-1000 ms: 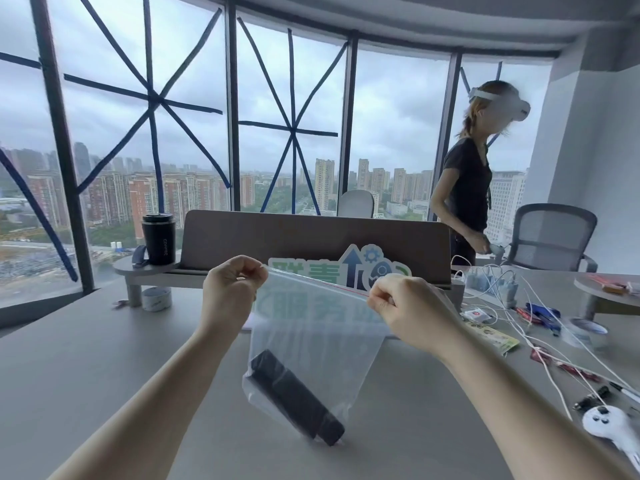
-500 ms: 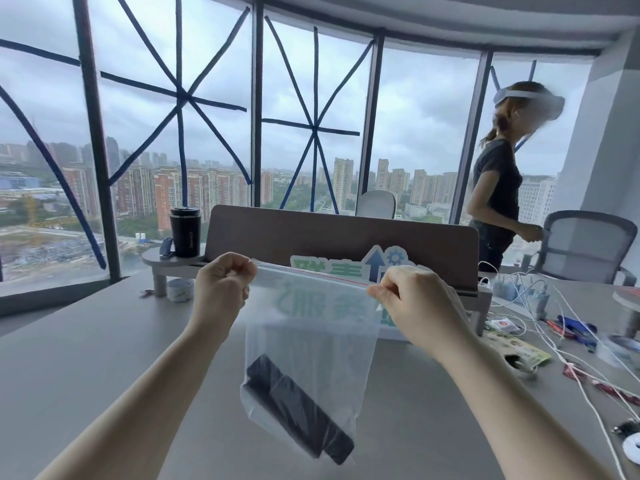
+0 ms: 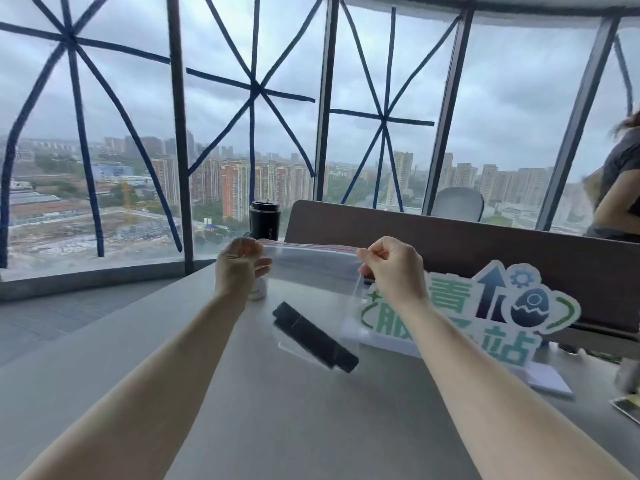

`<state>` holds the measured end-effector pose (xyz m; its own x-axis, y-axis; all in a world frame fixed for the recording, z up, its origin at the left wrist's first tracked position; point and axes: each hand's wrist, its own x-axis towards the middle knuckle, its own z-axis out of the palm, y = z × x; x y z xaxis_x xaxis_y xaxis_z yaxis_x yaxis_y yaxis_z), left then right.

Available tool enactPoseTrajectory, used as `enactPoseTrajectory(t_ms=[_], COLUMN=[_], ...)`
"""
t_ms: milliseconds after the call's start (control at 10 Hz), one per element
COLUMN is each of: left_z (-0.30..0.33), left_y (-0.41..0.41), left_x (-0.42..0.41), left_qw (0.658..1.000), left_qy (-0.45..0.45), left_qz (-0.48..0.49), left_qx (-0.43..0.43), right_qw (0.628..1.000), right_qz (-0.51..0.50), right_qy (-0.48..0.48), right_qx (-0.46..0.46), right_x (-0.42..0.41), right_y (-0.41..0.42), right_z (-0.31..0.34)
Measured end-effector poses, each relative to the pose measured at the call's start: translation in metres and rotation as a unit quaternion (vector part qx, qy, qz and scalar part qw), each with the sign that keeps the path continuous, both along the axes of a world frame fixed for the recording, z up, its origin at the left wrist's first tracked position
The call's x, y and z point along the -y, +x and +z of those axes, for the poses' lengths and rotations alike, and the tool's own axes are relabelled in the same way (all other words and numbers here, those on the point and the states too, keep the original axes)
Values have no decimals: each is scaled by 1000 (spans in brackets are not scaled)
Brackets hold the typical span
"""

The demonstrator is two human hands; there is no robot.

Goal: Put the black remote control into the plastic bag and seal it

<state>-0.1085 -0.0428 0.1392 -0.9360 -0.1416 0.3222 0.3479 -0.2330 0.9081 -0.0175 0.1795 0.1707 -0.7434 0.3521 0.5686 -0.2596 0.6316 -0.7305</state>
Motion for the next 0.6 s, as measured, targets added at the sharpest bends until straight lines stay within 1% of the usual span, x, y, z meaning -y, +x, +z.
enactPoseTrajectory(t_ms=[100,200,300,400,500,600], left_z=[-21,-68,-110,-145,-163,-165], left_y=[-21,-27,-17,0,15,49], left_x=[27,48,61,70,77,80], left_qw=[999,998,996,992,982,967], left_qy=[26,20,-2,-54,-138,-220], left_qz=[5,5,22,28,36,85], left_qx=[21,56,89,109,121,97], right_qw=[999,993,980,953,939,948], right_qz=[43,73,102,151,167,168], right_qy=[-5,27,40,61,65,36], right_qx=[18,92,169,256,293,268], right_x=[22,34,42,47,47,35], right_y=[-15,-18,-9,6,20,50], right_z=[-24,-67,-102,-124,-130,-122])
